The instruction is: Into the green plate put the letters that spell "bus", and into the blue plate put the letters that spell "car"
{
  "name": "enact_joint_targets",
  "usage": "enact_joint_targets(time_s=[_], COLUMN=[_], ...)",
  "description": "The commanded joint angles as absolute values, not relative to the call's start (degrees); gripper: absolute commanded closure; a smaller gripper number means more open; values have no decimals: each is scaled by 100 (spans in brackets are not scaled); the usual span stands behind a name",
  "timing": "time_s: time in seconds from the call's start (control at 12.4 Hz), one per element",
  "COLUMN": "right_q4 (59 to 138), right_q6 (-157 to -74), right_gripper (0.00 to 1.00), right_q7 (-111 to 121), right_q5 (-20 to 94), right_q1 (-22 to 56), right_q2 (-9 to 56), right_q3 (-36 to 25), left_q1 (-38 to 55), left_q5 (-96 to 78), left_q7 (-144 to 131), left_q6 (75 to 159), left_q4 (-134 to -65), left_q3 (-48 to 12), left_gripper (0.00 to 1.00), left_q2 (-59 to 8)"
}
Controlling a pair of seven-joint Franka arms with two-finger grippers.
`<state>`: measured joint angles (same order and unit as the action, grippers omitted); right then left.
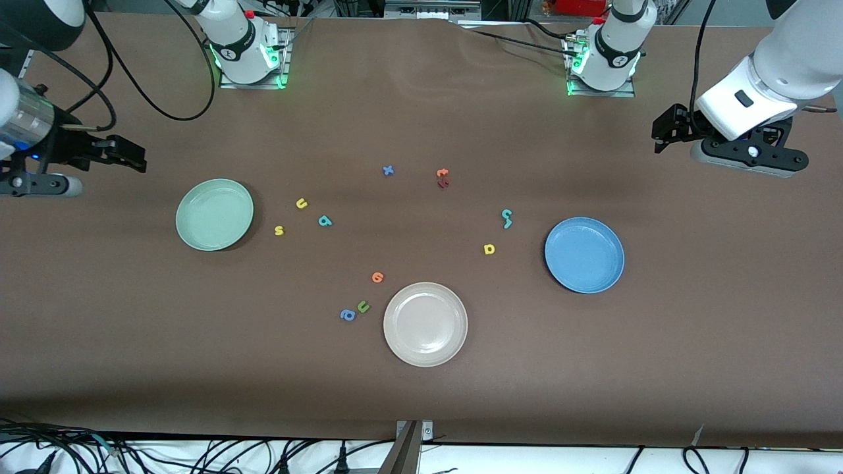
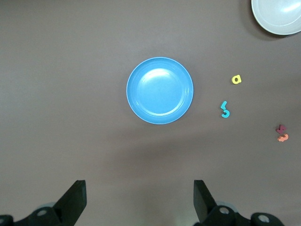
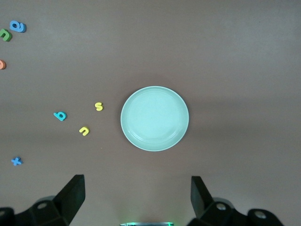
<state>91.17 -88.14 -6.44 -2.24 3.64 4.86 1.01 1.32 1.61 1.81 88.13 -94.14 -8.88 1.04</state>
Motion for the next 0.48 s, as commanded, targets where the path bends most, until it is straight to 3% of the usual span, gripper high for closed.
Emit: enact_joint_targets(time_s=[0.0, 0.4], right_q4=[9517, 10746], right_q6=[-9131, -10315], right_gripper=[1, 1], right_q7=[-1281, -2764], right_q5=[-141, -132], right_q1=[316, 316], right_q2=[422, 431], right_q3=[456, 956], left_q1=[158, 158], left_q5=[202, 202], left_q7=[281, 307], left_q6=[8684, 8684], left_q4=[-9237, -9263], left_q3=[-879, -879], left_gripper=[0, 0], left_q2=[26, -26])
